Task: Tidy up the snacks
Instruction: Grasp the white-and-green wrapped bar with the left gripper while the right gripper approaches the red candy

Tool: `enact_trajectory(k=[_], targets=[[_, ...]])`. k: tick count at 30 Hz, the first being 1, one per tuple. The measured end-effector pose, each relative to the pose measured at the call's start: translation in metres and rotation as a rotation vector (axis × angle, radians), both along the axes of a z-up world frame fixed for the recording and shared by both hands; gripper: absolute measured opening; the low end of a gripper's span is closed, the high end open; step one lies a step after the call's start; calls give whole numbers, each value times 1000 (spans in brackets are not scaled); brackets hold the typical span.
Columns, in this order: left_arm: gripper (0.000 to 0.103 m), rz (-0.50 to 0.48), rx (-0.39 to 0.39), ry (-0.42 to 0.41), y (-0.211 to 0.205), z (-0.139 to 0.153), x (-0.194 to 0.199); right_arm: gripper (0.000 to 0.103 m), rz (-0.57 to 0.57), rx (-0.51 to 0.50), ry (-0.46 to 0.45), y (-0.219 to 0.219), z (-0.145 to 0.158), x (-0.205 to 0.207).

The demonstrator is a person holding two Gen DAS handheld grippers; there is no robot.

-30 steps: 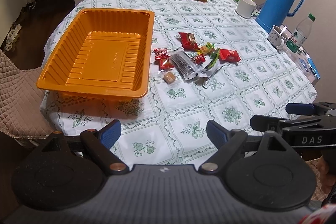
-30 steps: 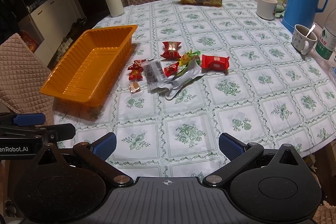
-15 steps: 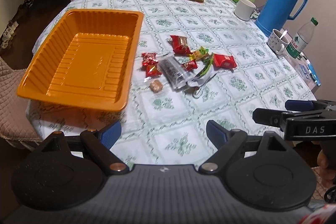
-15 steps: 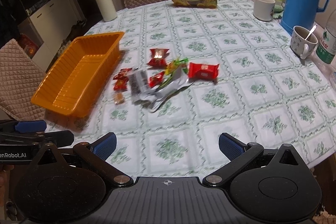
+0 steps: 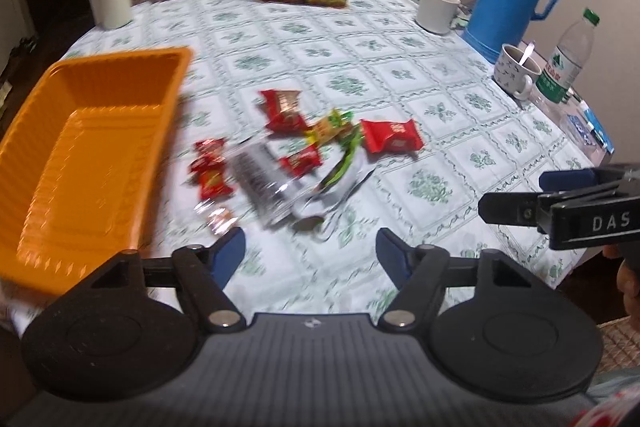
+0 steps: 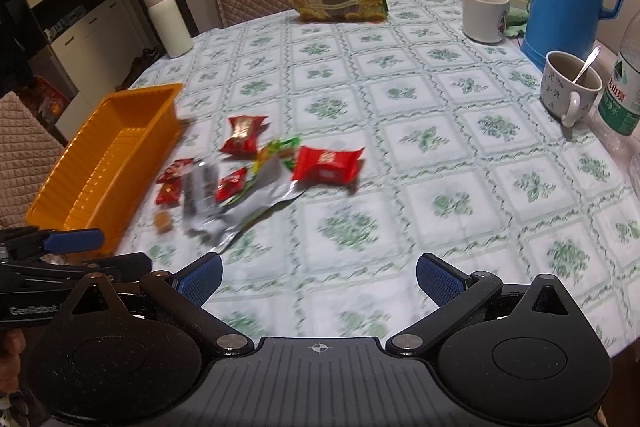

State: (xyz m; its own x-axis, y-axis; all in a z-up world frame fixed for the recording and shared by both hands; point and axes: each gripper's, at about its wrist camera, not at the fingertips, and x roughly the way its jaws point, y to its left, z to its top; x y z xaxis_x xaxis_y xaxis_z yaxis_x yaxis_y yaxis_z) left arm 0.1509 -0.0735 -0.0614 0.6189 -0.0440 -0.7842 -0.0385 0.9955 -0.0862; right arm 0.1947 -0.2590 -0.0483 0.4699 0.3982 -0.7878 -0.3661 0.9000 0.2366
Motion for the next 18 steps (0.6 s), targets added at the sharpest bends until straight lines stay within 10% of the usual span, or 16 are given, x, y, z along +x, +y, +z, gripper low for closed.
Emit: enact_trajectory(k=[18], targets=[[46,-125,125,54,-36,-47,87,103,-34,12,66,-52,-25,59]])
